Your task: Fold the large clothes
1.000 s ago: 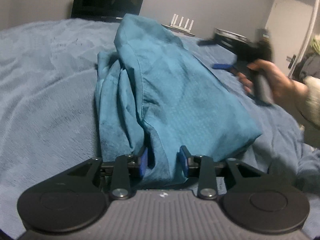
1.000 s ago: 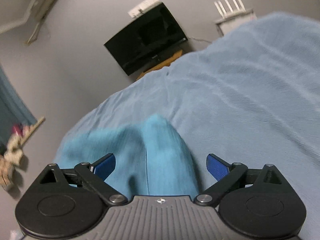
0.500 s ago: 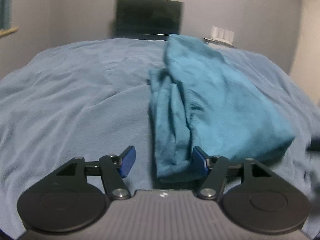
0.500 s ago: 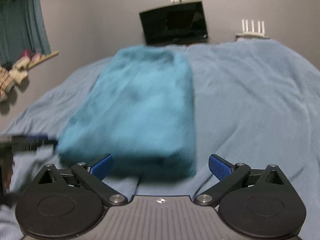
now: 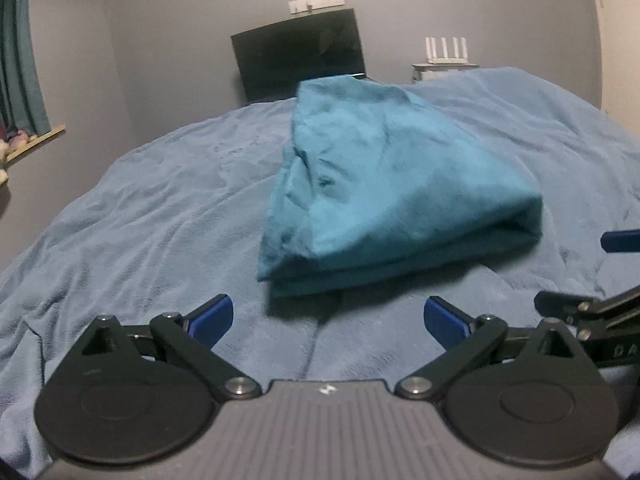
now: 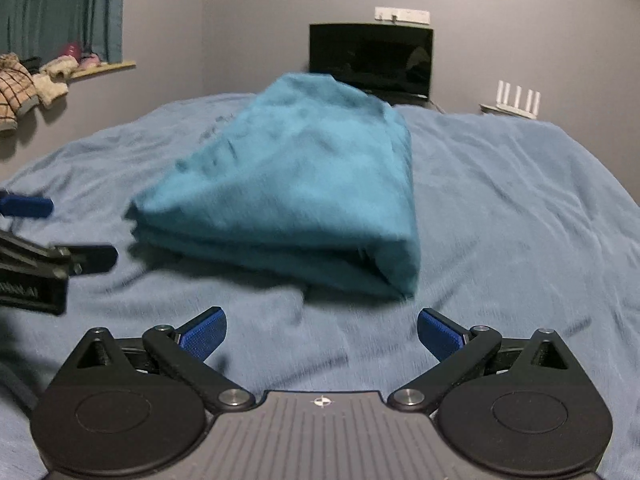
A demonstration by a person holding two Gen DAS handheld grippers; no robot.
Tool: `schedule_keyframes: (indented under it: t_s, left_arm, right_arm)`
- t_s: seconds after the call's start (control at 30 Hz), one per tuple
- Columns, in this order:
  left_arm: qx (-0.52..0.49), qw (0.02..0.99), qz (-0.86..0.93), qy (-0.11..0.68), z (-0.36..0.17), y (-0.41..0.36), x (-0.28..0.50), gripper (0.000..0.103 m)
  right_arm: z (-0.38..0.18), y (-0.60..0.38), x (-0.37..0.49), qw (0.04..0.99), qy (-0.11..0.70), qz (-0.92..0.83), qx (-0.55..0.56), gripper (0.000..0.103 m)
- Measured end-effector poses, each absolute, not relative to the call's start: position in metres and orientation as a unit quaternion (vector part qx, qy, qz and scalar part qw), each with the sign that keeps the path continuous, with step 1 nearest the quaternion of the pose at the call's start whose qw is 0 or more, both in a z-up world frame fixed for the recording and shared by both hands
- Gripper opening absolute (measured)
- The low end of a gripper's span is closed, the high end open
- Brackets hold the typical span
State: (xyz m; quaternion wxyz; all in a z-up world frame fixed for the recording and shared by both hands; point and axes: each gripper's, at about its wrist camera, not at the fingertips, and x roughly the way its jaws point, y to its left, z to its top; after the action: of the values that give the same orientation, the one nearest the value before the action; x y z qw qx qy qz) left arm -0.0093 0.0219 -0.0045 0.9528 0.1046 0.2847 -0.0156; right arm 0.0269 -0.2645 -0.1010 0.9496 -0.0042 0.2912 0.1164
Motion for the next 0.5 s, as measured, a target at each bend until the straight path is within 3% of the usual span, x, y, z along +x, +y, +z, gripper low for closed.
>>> schedule_keyframes:
  t_s: [0.5]
  left_arm:
    - [0.098, 0.933, -0.064, 0.340, -0.029, 0.017, 0.005, 0.102]
  right_arm:
    - [-0.123, -0.277, 0.029, 0.945, 0.310, 0.103, 0.026, 0.103]
